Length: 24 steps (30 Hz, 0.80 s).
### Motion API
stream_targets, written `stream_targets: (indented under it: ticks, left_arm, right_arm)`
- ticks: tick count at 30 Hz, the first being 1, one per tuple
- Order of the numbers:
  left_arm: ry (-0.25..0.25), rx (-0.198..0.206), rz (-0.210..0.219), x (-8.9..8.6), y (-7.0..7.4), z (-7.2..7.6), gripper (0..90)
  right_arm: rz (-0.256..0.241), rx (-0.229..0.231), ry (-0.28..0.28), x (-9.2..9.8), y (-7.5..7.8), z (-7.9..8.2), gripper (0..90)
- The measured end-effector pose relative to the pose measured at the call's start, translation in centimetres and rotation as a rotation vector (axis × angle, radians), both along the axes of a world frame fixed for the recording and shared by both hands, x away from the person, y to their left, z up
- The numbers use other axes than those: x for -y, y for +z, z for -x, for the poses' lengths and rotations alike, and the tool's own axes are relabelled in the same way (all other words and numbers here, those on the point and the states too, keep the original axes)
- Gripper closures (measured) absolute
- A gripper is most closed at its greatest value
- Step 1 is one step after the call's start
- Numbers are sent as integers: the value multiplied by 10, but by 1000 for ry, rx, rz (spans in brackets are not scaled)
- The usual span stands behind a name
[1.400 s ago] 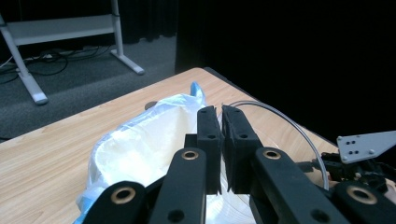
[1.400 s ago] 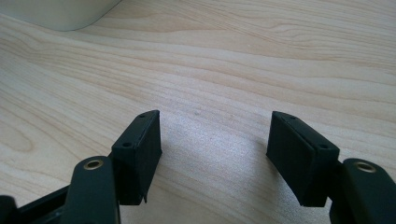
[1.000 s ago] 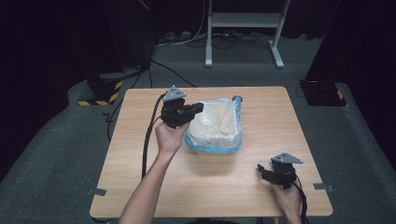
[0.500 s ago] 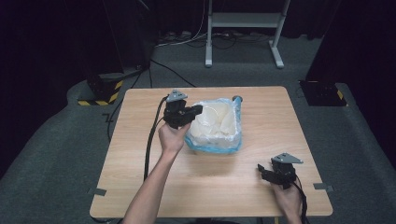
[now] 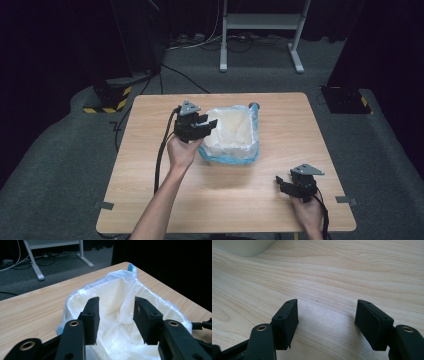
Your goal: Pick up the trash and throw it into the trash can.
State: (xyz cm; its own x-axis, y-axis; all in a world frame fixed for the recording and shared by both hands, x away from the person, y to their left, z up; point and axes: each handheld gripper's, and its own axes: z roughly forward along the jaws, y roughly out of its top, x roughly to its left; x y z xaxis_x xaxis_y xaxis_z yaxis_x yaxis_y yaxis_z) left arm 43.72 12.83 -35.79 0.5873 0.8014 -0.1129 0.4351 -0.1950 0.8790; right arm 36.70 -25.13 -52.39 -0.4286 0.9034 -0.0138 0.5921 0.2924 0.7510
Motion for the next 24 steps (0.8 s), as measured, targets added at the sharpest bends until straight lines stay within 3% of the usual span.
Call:
stream_targets:
  ticks: [3,7,9,13,19,24]
  left_arm:
    - [3,6,20,-4,-1,7,504]
    - [1,9,-1,-9,-5,18,473]
    - [0,12,20,-14,-7,23,467]
    - [-36,-38,51,-23,-9,28,416]
    - [-26,-38,35,-32,-15,40,407]
    - [-15,-46,52,-41,-16,47,408]
  right_arm:
    - [1,-1,-1,0,0,0,347]
    - [1,-1,-1,0,0,0,347]
    - [1,-1,-1,0,0,0,347]
    - [1,-1,-1,0,0,0,347]
    - [1,-1,-1,0,0,0,347]
    - [0,-1,-1,0,0,0,347]
